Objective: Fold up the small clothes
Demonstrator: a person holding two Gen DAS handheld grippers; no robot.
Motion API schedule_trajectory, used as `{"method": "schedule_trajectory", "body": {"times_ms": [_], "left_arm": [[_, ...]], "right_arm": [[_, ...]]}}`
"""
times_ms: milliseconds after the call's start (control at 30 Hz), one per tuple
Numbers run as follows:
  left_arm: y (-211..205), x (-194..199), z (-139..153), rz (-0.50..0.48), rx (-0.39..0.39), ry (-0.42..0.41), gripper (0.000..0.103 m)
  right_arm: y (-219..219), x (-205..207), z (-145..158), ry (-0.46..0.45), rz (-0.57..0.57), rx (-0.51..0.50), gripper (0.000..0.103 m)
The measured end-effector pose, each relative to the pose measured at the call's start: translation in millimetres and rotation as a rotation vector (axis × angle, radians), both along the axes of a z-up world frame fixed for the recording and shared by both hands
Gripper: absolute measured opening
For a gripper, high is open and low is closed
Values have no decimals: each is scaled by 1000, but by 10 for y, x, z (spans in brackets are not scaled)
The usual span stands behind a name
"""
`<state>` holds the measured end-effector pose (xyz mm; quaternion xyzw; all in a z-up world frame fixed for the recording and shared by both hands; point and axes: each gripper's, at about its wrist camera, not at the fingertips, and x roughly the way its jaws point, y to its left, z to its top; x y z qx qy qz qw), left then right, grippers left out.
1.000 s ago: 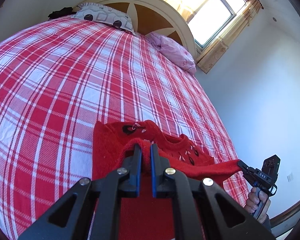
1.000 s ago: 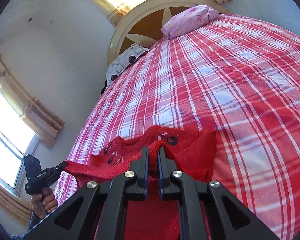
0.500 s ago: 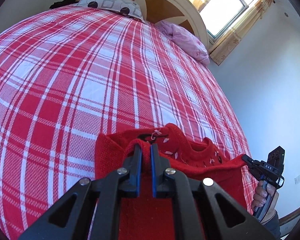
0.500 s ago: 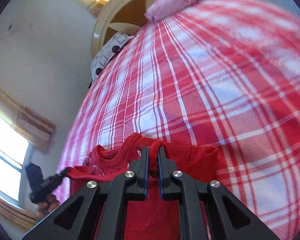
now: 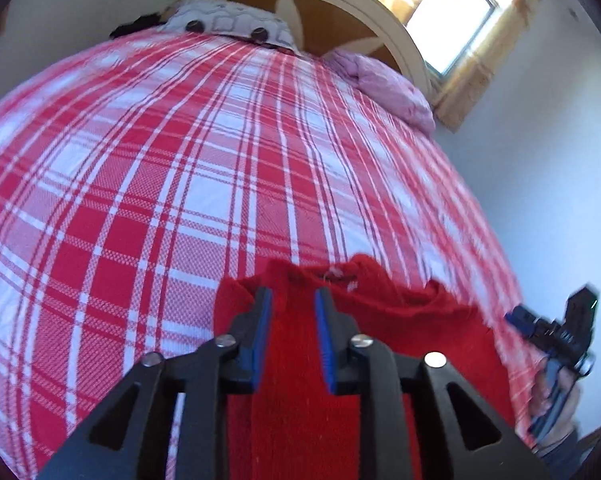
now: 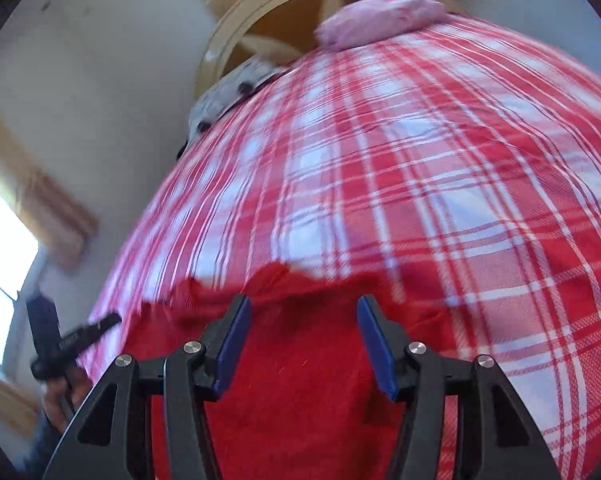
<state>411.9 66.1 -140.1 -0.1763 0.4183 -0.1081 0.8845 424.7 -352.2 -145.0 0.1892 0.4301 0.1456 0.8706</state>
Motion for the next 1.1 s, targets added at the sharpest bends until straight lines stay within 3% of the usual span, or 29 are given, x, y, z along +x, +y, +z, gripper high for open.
{"method": "schedule_trajectory", "body": {"times_ms": [100, 200, 267, 367, 467, 567, 700, 833, 1000, 1100], "left_arm": [[-178, -91, -21, -47, 103, -10, 45], [-251, -59, -94, -60, 159, 0, 46], [-280, 8, -189, -64, 213, 25, 47], [-289, 110, -374, -51, 260, 79, 47], [-323, 80, -375, -50, 289, 54, 48], [-251, -40, -248, -43, 234, 45, 48], [-66, -341, -113, 26, 222, -21, 66], [120, -614, -111, 76, 201, -32, 66], [187, -766, -260, 108, 194, -24, 73], [247, -773, -362, 124, 169, 14, 73]], "right_arm": [[172, 79, -192, 91, 27, -58, 56], [154, 191, -347, 140, -59, -163, 55], [54, 274, -506, 207, -89, -131, 46], [26, 287, -502, 208, -109, -180, 33], [-42, 216, -442, 195, -118, -159, 33], [-255, 71, -286, 128, -171, -83, 35], [-438, -32, -193, 118, -182, -77, 35], [-268, 0, -235, 138, -93, -68, 35], [18, 121, -431, 203, -65, -151, 35], [96, 144, -421, 194, -55, -171, 24]]}}
